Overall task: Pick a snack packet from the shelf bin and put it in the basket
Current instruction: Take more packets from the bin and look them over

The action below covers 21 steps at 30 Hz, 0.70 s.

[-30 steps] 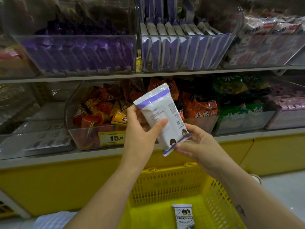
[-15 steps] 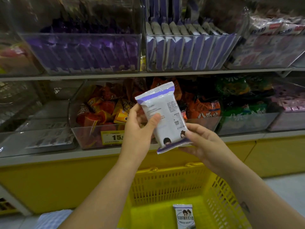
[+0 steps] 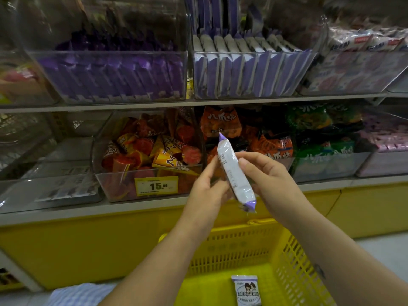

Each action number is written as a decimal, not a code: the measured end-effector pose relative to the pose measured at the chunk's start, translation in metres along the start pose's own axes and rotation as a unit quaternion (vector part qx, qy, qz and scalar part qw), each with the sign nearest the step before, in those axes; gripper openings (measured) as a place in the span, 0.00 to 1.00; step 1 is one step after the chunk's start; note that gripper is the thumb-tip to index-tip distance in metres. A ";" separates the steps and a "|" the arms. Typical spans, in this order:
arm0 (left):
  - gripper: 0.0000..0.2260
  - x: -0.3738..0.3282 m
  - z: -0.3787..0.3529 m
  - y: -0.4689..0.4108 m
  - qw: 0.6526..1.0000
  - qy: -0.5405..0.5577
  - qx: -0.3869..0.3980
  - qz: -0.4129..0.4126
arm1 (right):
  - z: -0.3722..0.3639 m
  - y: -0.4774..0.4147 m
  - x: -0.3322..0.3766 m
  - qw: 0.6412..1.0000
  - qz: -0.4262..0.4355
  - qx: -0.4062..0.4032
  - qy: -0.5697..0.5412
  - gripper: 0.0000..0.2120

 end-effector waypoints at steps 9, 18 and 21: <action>0.40 0.002 0.001 -0.002 0.999 -0.032 -0.006 0.008 | -0.008 0.007 -0.002 0.996 -0.004 0.020 -0.087 0.14; 0.29 -0.009 0.018 -0.002 0.992 0.078 -0.088 0.036 | -0.010 0.008 -0.007 0.992 -0.007 0.040 -0.117 0.13; 0.26 -0.011 0.021 -0.002 0.991 0.095 -0.085 0.043 | -0.010 0.008 -0.006 0.992 -0.011 0.048 -0.115 0.14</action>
Point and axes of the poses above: each hand's wrist, its own y-axis away from the middle knuckle, its own z-axis out of the back of the hand, x = y × z, the point moved 3 cm from there along -y, towards the middle knuckle, and after that the axes turned 11 degrees about x, right-handed, at the moved point
